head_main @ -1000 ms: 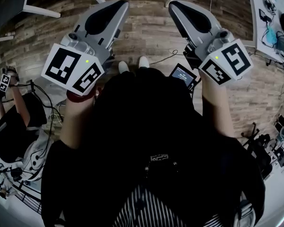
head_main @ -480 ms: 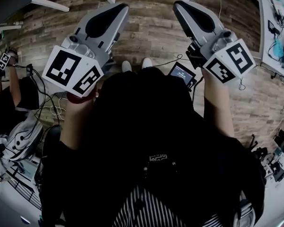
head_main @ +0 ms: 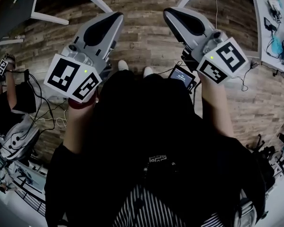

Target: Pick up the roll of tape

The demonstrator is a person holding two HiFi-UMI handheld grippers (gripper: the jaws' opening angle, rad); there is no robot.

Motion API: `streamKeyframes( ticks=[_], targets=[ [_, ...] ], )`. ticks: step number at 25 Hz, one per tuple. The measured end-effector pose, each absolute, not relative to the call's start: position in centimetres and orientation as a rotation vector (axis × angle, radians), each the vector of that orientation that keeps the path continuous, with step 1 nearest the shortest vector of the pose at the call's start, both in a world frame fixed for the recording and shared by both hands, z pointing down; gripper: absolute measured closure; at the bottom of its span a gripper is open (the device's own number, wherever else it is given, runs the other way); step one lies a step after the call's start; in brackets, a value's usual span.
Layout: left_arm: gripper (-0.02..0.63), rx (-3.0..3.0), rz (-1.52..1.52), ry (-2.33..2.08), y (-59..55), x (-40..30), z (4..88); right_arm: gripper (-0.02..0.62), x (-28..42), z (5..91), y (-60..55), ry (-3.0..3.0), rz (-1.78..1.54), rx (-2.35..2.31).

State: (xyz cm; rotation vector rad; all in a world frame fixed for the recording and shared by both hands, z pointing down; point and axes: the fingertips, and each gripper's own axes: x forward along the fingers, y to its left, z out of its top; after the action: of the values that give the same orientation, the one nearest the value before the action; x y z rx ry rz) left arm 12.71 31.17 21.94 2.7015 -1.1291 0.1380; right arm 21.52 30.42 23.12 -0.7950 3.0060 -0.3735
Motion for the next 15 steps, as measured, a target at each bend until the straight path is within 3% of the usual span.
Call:
streamKeyframes(
  ticks=[15],
  targets=[
    [0.601, 2.879, 0.16, -0.851, 21.4, 12.8, 21.2, 0.594, 20.2, 22.3, 25.2, 2.991, -0.315, -1.093]
  ],
)
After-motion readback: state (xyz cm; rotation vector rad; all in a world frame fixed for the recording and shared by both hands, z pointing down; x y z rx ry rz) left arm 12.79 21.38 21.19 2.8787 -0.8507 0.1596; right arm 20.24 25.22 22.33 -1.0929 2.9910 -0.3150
